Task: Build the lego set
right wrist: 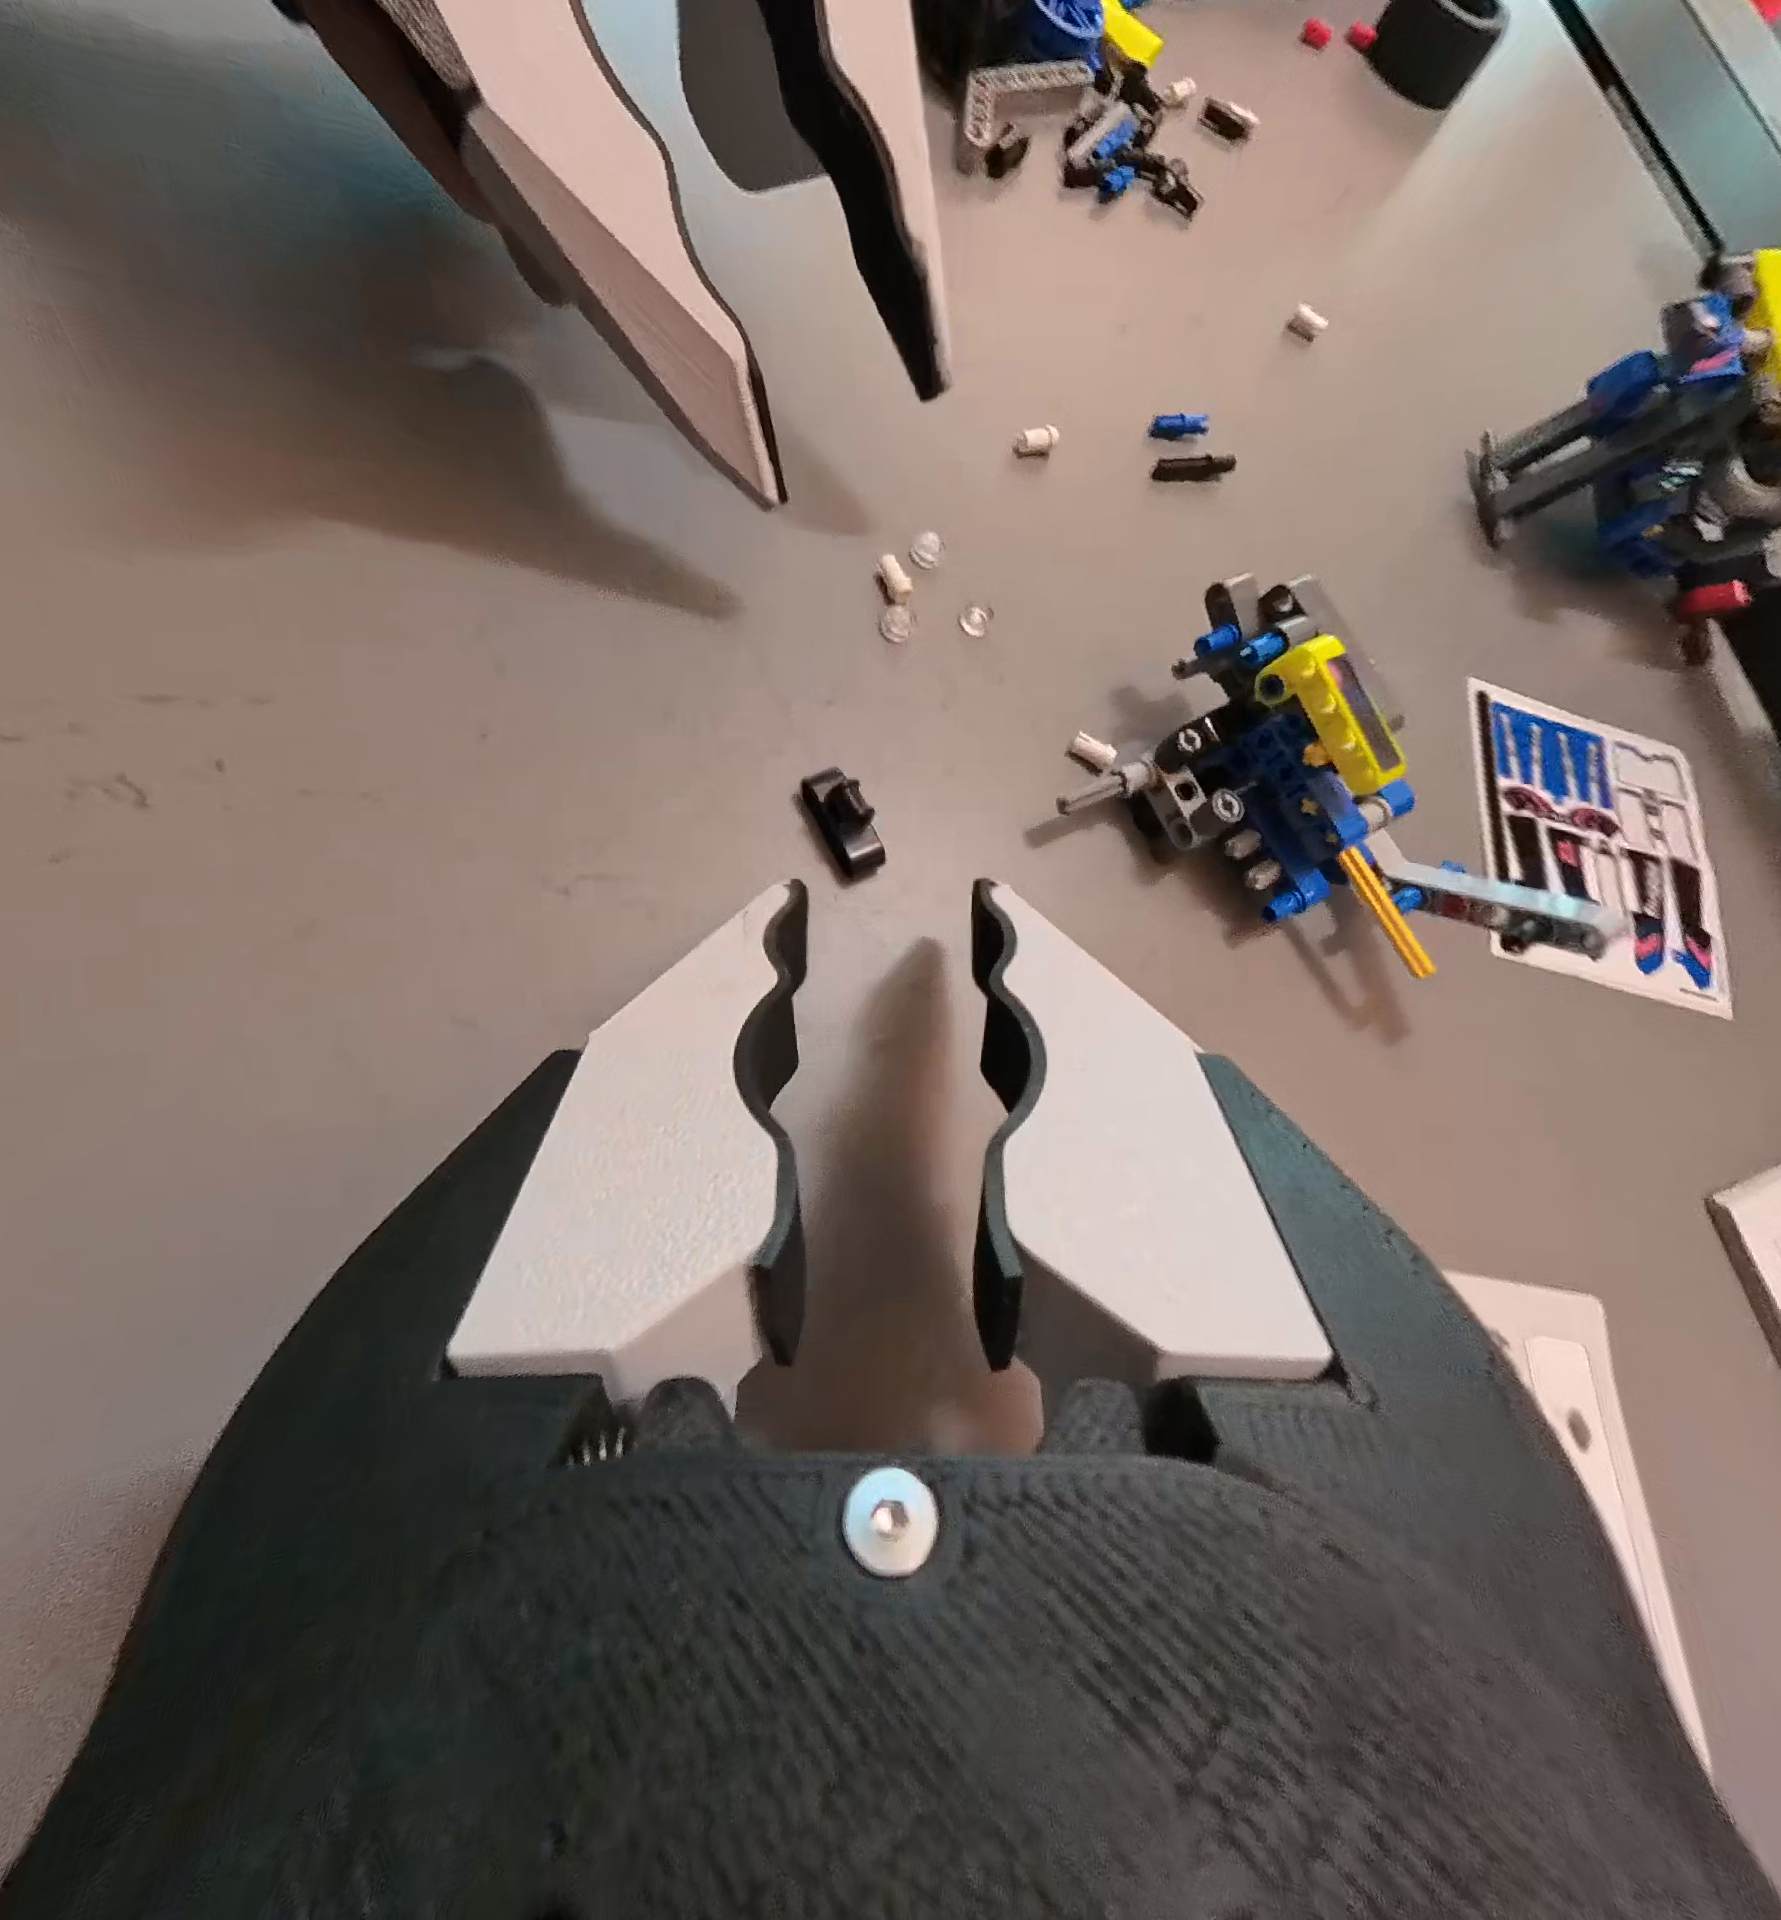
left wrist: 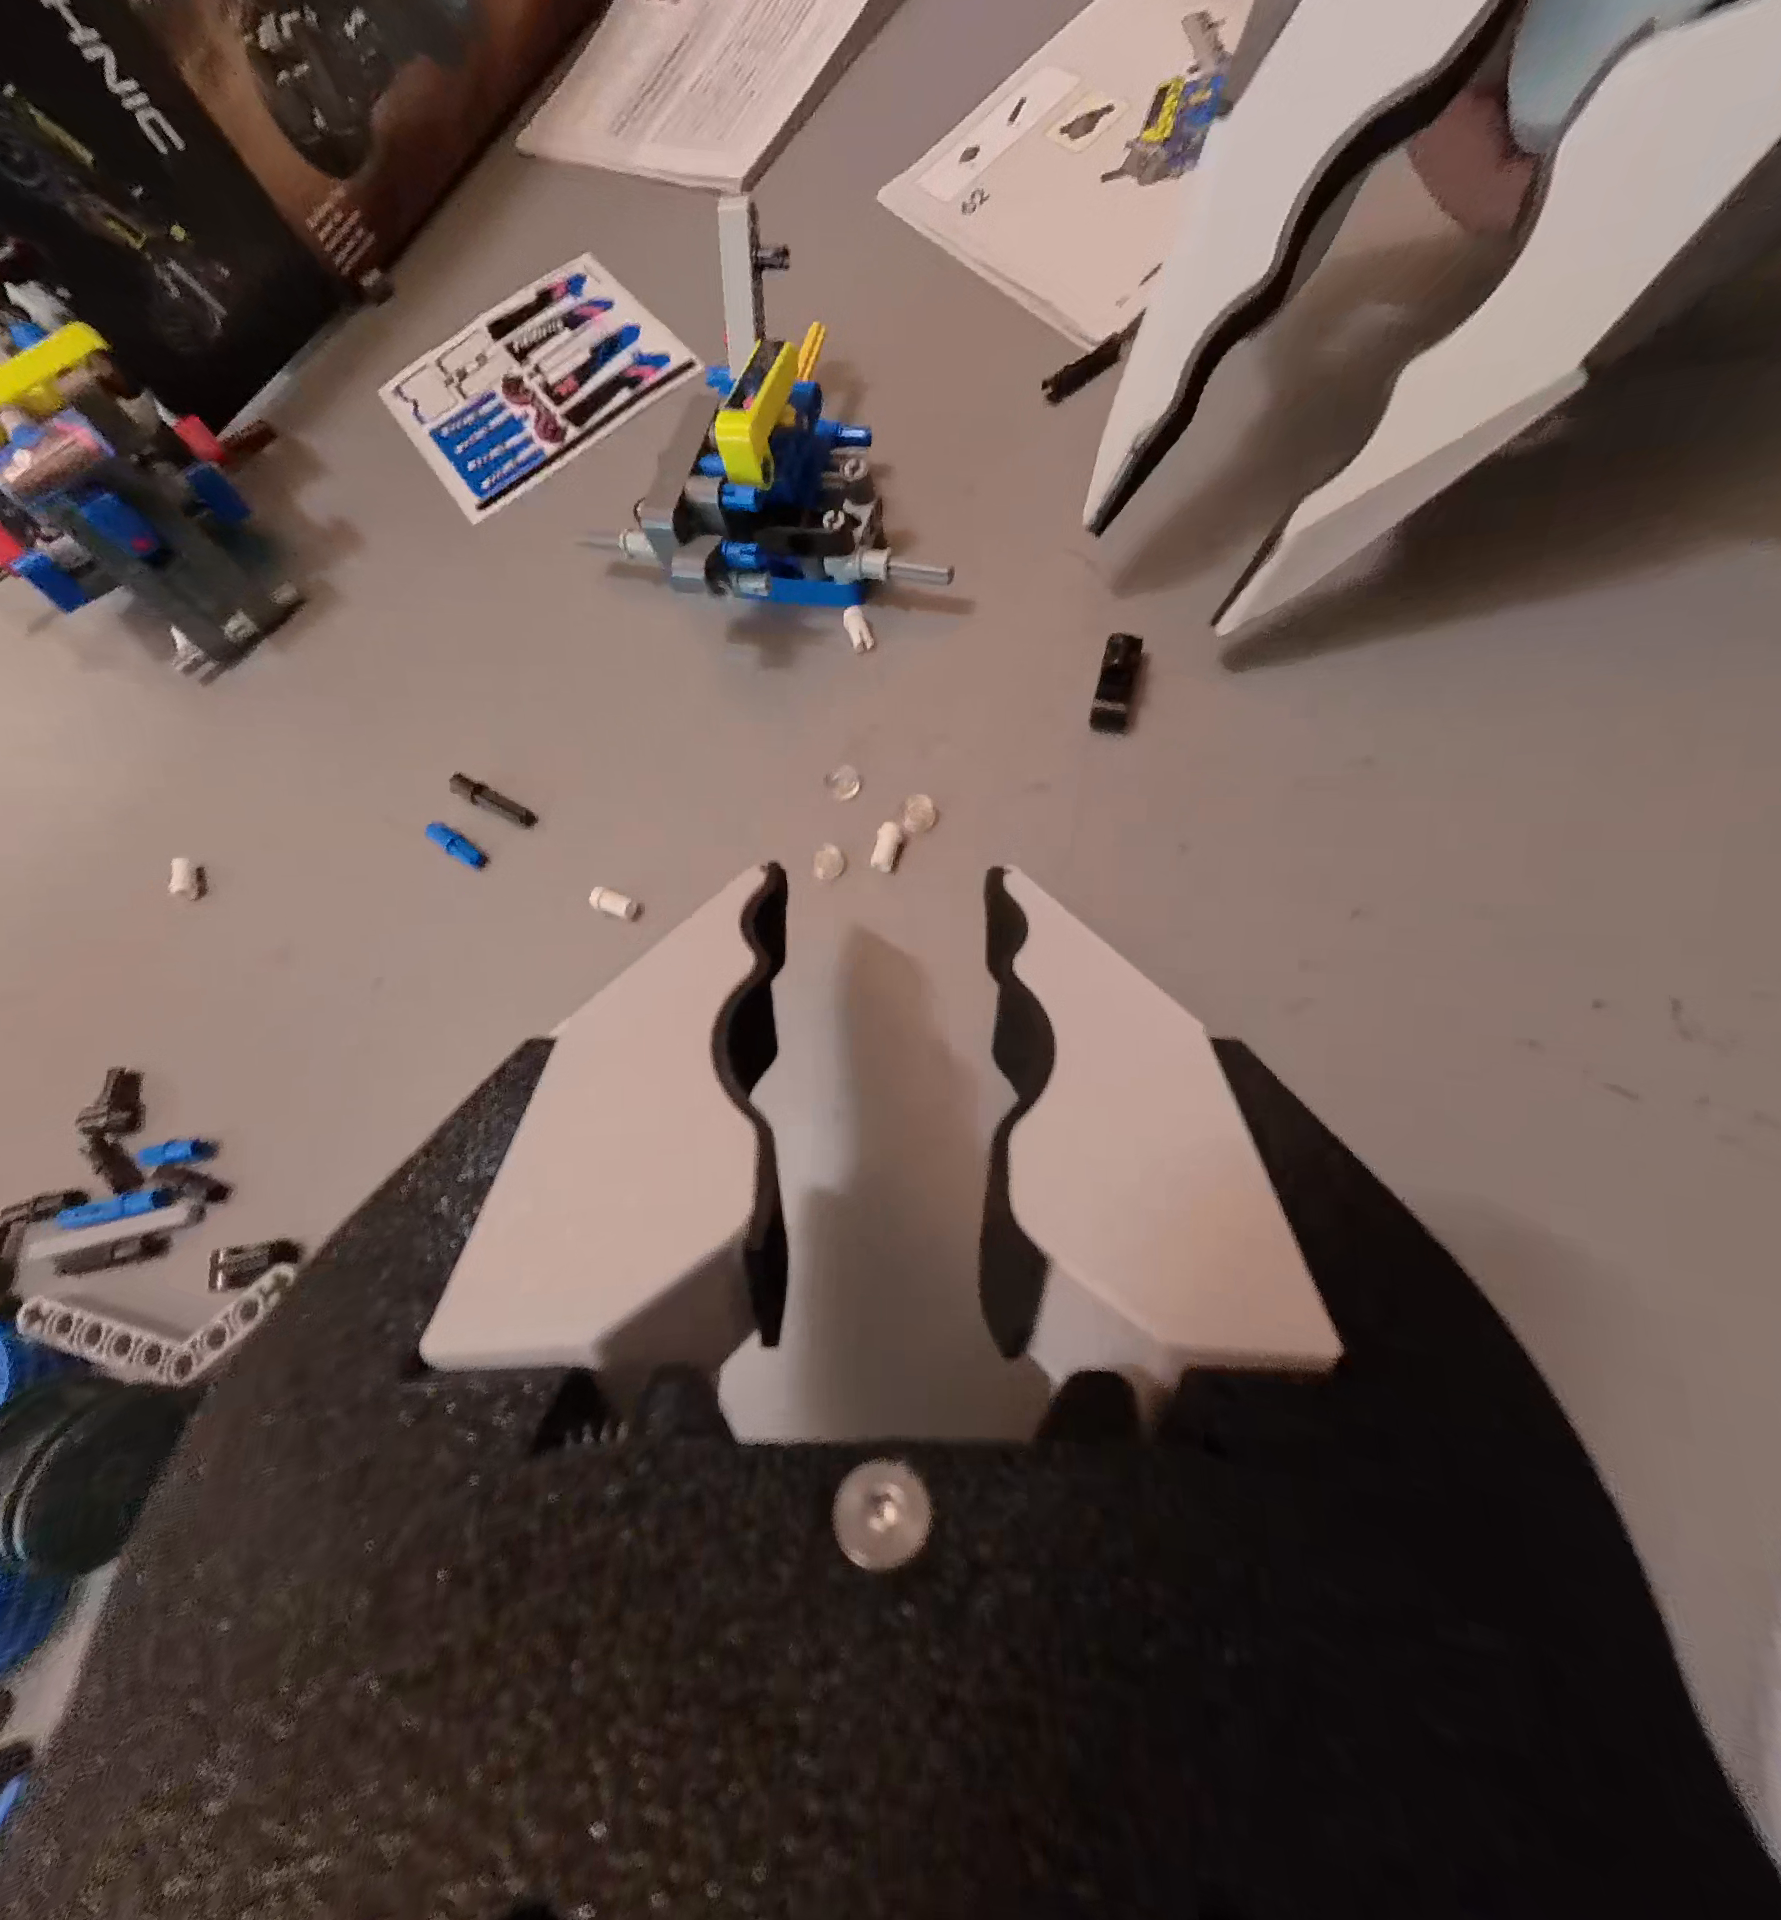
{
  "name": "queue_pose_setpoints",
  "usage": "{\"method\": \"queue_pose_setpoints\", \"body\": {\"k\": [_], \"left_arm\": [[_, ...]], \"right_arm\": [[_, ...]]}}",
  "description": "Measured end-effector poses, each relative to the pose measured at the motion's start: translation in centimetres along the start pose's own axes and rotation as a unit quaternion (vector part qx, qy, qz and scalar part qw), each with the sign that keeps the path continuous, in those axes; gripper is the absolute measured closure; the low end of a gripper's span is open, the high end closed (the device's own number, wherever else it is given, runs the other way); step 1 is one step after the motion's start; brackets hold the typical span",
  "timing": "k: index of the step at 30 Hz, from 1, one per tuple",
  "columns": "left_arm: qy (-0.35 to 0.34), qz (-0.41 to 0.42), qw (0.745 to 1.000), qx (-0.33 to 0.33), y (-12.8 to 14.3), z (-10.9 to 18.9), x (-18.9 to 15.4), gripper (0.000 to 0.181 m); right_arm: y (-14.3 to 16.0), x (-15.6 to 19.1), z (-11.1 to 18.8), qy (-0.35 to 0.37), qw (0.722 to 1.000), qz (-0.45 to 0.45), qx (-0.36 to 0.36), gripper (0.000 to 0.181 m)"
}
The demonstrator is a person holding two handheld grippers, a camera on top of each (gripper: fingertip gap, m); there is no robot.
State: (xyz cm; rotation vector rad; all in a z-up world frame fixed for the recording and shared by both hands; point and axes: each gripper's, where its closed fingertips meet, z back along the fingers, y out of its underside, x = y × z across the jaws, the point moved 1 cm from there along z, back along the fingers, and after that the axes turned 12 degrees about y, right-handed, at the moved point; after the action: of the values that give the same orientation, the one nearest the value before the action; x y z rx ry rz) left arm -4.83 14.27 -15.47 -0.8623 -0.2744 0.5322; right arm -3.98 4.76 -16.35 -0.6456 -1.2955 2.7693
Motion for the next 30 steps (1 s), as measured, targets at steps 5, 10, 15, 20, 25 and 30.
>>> {"method": "queue_pose_setpoints", "body": {"k": [5, 10, 15, 20, 25, 30], "left_arm": [[-0.006, 0.019, 0.999, 0.036, 1.1, 0.2, -0.9, 0.149], [0.007, 0.027, 0.999, 0.045, 1.3, -0.6, -2.9, 0.151], [0.01, 0.048, 0.998, 0.039, 1.0, -1.5, -4.0, 0.151], [0.08, 0.204, 0.973, -0.075, -1.7, -1.8, -4.6, 0.151], [0.181, 0.31, 0.917, -0.177, -5.1, -0.9, -4.3, 0.151], [0.282, 0.37, 0.854, -0.232, -7.7, -1.1, -4.8, 0.153]], "right_arm": [[-0.4, -0.1, -0.3, -0.05, 0.998, 0.01, -0.019, 0.152], [-1.0, 0.4, -0.8, -0.104, 0.994, 0.014, -0.041, 0.157], [-0.9, 1.2, -2.2, -0.126, 0.99, 0.052, -0.026, 0.165], [-2.9, 0.3, -1.5, -0.044, 0.984, 0.134, -0.11, 0.175], [-6.1, -1.0, 1.1, 0.16, 0.919, 0.28, -0.227, 0.175], [-6.3, -0.8, 1.9, 0.27, 0.851, 0.396, -0.214, 0.176]]}}
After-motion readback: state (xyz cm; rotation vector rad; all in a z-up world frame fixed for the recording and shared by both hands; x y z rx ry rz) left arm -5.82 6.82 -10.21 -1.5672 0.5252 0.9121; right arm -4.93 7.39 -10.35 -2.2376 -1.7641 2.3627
